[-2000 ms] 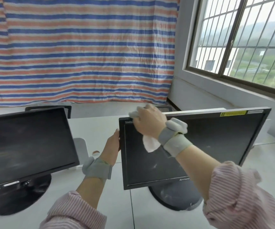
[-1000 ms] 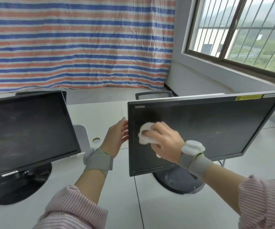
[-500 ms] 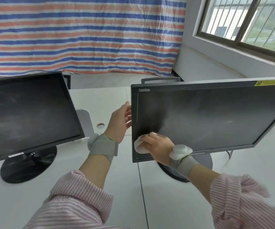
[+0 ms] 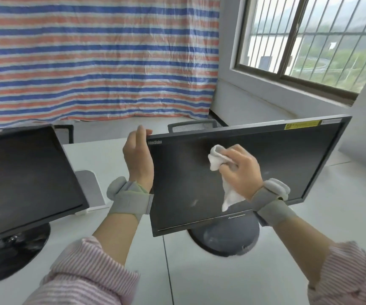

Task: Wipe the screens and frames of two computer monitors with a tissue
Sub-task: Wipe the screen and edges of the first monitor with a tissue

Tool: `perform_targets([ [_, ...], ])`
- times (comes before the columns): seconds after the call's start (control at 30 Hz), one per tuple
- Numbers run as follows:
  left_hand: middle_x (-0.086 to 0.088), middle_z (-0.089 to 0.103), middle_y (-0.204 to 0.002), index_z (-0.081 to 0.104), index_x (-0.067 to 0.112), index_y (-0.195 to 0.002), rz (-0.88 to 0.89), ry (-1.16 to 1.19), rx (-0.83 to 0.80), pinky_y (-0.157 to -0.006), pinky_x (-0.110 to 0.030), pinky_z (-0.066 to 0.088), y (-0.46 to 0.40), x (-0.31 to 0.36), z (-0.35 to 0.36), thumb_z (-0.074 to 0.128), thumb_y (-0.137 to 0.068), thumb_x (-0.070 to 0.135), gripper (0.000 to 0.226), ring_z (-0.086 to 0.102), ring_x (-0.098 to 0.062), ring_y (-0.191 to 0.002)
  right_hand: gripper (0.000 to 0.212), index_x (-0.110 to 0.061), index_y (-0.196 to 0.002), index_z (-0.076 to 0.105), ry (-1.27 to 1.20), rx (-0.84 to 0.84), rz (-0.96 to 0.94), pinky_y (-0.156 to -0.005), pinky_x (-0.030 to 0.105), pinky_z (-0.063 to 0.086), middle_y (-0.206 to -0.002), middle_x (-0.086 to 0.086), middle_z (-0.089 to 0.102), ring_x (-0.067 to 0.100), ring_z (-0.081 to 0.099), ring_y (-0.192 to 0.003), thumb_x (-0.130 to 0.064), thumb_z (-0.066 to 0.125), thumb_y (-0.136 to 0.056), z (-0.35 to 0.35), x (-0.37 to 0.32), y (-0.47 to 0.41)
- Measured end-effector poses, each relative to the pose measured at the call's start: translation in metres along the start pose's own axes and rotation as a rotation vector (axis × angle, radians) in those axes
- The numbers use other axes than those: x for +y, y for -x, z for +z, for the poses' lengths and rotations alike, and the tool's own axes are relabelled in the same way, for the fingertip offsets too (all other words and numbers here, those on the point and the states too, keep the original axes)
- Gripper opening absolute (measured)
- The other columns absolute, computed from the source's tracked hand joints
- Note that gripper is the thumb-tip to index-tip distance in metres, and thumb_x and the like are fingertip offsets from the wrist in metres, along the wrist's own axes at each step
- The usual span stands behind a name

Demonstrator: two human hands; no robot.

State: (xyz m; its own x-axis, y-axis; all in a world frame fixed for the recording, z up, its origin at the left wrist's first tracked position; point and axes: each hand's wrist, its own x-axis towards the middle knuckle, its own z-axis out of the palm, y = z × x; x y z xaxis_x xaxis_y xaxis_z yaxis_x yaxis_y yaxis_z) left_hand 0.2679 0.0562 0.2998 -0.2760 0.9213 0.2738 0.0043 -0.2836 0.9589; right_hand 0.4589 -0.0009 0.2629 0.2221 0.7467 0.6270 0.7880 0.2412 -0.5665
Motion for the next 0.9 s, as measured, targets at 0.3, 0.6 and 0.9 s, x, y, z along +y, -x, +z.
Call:
perform_targets([
  [0.3, 0.0, 0.059, -0.092, 0.062, 0.006, -0.09, 0.161, -0.19, 0.115, -0.069, -0.007, 0.037, -0.002, -0.002, 0.012, 0.034, -0.1, 0.023, 0.034, 0.051, -0.01, -0.085, 0.028, -0.005, -0.107, 0.059, -0.128, 0.424, 0.102, -0.076, 0.012, 0.037, -0.111, 0.012, 0.054, 0.028, 0.054, -0.095, -0.001, 0.057, -0.08, 0.022, 0.006, -0.019],
  [0.6, 0.001, 0.058, -0.09, 0.062, 0.004, -0.093, 0.19, -0.211, 0.153, -0.062, 0.005, 0.036, -0.002, -0.011, 0.013, 0.035, -0.1, 0.022, 0.033, 0.051, -0.002, -0.072, 0.022, -0.016, -0.095, 0.065, 0.117, 0.2, -0.554, -0.082, 0.041, 0.039, -0.111, -0.001, 0.047, 0.027, 0.045, -0.097, -0.007, 0.056, -0.077, 0.082, 0.003, 0.003],
  [0.9, -0.001, 0.06, -0.087, 0.064, -0.001, -0.091, 0.252, -0.174, 0.207, -0.064, 0.004, 0.037, -0.003, -0.015, 0.016, 0.036, -0.1, 0.018, 0.035, 0.053, -0.002, -0.071, 0.035, -0.017, -0.085, 0.067, 0.34, -0.368, -0.671, -0.074, 0.032, 0.034, -0.107, -0.002, 0.045, 0.023, 0.042, -0.09, -0.002, 0.049, -0.059, 0.123, 0.078, 0.083],
])
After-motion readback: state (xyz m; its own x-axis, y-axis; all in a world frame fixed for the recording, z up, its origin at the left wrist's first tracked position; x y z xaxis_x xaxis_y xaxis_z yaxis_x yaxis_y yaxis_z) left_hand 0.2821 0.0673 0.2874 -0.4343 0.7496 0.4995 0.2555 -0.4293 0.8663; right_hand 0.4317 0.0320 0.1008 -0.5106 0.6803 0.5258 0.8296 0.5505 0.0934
